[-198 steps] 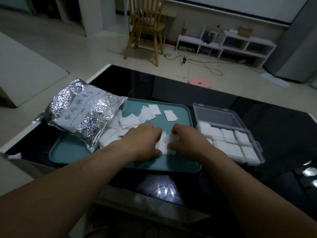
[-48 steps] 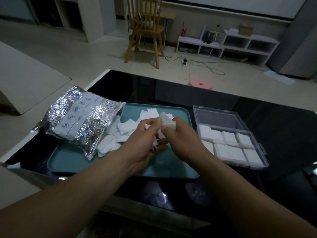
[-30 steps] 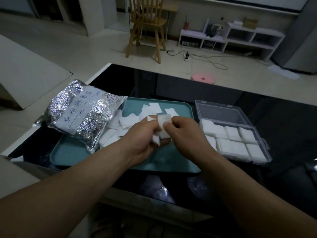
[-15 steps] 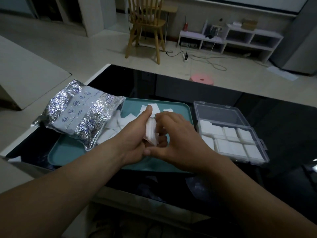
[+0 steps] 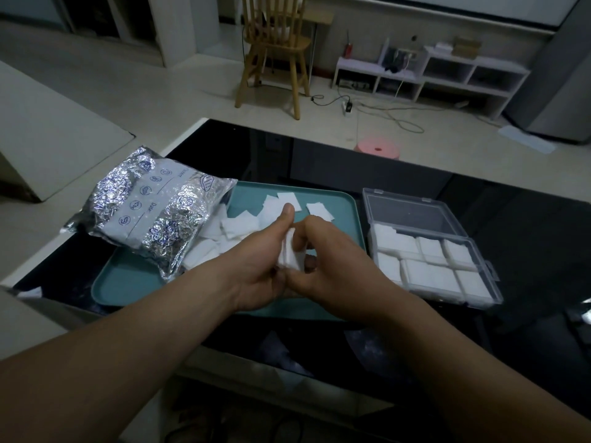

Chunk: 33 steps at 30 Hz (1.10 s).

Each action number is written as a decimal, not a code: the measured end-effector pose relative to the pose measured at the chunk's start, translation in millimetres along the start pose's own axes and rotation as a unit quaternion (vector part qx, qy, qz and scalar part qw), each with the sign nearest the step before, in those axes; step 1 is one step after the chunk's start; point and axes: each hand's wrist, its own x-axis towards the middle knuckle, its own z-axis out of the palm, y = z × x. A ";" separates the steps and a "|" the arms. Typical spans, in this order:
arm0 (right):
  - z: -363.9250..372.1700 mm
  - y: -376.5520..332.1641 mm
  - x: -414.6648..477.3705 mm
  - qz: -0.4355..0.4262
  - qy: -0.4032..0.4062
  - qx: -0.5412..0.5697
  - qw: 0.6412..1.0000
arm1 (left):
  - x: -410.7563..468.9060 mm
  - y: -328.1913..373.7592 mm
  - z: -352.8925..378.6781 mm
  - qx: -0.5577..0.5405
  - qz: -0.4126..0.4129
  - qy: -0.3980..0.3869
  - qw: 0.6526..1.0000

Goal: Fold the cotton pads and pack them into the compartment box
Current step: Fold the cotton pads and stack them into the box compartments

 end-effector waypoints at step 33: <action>-3.2 9.3 64.5 0.312 0.055 0.311 0.896 | 22.8 31.3 -31.6 -0.067 0.112 0.126 0.983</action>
